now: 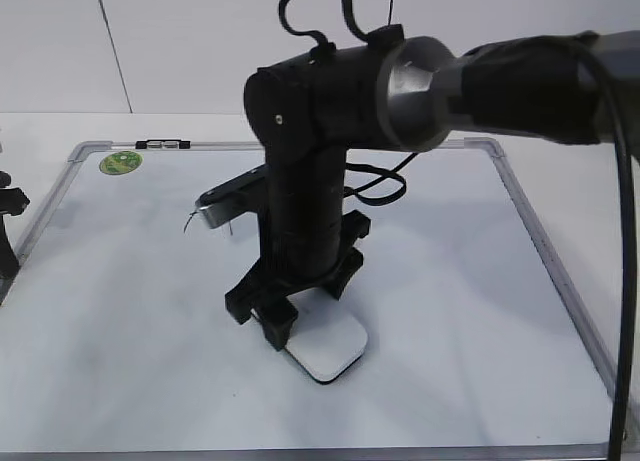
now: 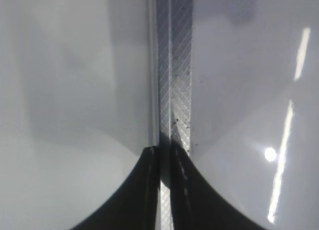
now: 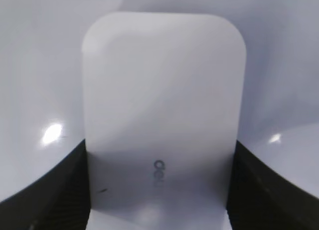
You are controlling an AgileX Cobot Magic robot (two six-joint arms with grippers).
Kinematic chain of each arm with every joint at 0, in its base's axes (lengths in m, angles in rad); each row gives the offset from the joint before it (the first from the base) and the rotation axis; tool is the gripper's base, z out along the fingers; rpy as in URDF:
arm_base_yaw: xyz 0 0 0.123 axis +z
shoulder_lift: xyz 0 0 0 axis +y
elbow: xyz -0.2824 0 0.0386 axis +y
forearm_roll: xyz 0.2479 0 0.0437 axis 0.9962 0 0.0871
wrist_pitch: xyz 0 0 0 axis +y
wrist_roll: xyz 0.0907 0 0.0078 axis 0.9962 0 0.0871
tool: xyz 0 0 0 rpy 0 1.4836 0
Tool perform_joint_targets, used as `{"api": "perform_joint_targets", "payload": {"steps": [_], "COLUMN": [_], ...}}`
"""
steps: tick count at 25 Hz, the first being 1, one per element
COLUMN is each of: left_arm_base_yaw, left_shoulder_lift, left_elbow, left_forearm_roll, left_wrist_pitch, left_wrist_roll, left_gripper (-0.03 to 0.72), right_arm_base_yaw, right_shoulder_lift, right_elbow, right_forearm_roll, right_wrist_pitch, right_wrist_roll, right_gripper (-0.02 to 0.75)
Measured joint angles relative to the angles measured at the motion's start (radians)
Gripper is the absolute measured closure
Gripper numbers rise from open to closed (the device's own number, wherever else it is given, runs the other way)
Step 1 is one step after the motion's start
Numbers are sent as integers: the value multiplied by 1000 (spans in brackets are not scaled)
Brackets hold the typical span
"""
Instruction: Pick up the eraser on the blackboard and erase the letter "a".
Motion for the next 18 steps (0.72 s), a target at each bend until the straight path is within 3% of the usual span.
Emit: {"api": "perform_joint_targets", "payload": {"steps": [9,18], "left_arm_base_yaw": [0,0], "left_shoulder_lift": [0,0], "left_elbow": [0,0], "left_forearm_roll": [0,4], "left_wrist_pitch": [0,0], "left_wrist_roll": [0,-2], "left_gripper": [671,671], "right_arm_base_yaw": [8,-186], "right_shoulder_lift": [1,1], "right_elbow": [0,-4], "right_forearm_roll": [-35,-76], "right_wrist_pitch": [-10,-16], "right_wrist_roll": [13,41], "right_gripper": [209,209]}}
